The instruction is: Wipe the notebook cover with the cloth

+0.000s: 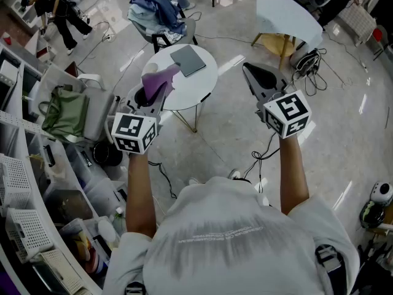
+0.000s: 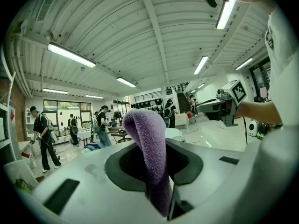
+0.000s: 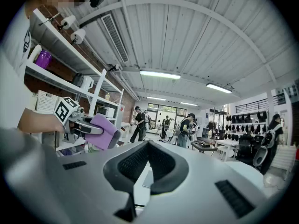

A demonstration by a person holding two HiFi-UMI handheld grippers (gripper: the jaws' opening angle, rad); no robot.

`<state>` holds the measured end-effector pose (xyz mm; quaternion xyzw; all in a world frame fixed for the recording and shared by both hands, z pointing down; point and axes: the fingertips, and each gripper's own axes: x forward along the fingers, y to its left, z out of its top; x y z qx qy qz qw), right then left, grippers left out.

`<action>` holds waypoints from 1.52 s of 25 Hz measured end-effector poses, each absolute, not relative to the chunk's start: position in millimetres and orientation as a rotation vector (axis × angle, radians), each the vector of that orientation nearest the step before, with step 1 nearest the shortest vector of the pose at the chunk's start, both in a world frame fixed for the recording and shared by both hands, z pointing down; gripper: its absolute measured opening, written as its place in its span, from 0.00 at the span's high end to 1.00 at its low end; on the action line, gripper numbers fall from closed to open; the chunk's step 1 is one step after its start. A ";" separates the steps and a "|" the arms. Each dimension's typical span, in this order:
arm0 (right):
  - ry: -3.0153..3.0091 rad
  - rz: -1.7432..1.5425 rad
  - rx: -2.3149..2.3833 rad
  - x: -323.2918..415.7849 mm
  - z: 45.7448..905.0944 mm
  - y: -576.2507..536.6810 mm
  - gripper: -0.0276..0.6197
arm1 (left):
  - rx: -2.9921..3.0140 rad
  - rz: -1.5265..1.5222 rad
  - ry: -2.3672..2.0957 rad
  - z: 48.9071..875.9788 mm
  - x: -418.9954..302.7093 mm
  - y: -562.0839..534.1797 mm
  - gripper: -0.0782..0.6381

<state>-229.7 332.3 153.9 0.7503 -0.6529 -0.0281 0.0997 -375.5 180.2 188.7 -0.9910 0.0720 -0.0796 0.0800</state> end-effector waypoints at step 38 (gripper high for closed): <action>-2.046 -0.058 2.067 -84.3 204.3 356.5 0.96 | -2.961 -0.358 0.425 223.8 -251.7 213.9 0.77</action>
